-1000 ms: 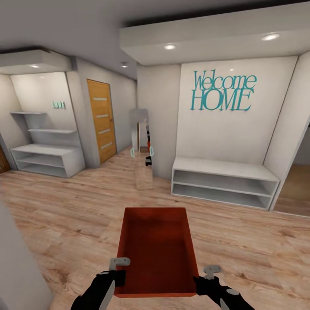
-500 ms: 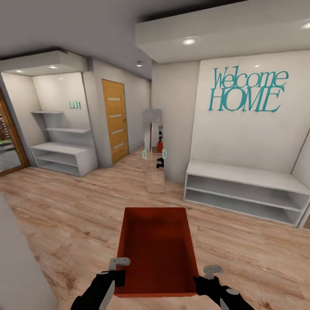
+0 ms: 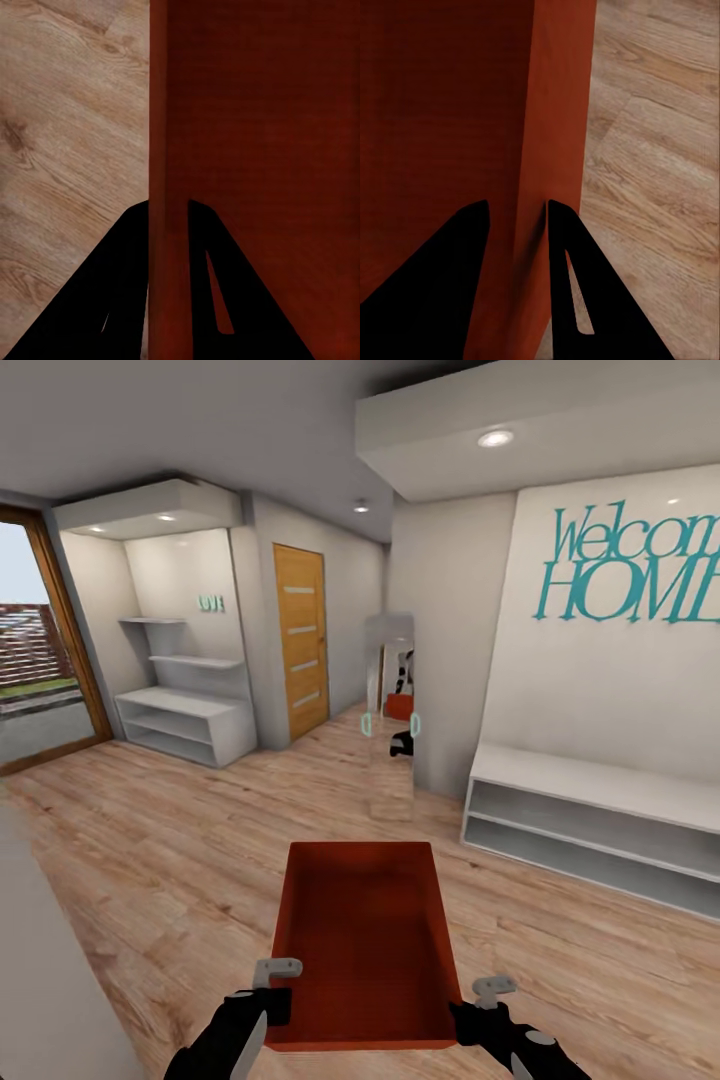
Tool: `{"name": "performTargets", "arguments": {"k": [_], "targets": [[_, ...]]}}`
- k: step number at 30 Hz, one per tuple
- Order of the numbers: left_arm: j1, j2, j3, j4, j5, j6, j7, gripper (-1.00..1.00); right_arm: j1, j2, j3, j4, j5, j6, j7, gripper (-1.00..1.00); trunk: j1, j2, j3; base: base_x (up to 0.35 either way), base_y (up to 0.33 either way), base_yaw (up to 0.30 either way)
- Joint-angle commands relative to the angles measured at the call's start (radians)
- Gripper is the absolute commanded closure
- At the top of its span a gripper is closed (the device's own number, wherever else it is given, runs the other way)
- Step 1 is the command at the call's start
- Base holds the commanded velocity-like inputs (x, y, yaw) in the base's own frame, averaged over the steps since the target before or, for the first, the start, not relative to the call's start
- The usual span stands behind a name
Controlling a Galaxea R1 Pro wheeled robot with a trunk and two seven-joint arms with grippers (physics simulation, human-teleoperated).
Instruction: Move the two storage containers from the living room to the garage. In the garage, place one container on the floor and stack the other container on top of it (either order is fine).
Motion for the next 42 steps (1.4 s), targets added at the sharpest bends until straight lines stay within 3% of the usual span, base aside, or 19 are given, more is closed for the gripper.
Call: {"name": "performTargets", "arguments": {"k": [1, 42], "targets": [[-0.002, -0.002, 0.066, -0.005, -0.036, 0.007, 0.003, 1.0, 0.0, -0.001, 0.004, 0.0, -0.011, -0.001, 0.001, 1.0, 0.001, -0.002, -0.002, 0.327, 0.0, 0.009], [-0.001, -0.004, 0.065, -0.005, -0.035, 0.007, 0.003, 1.0, 0.0, -0.001, 0.004, 0.0, -0.011, -0.001, 0.002, 1.0, 0.001, -0.002, -0.002, 0.327, 0.0, 0.015]]}}
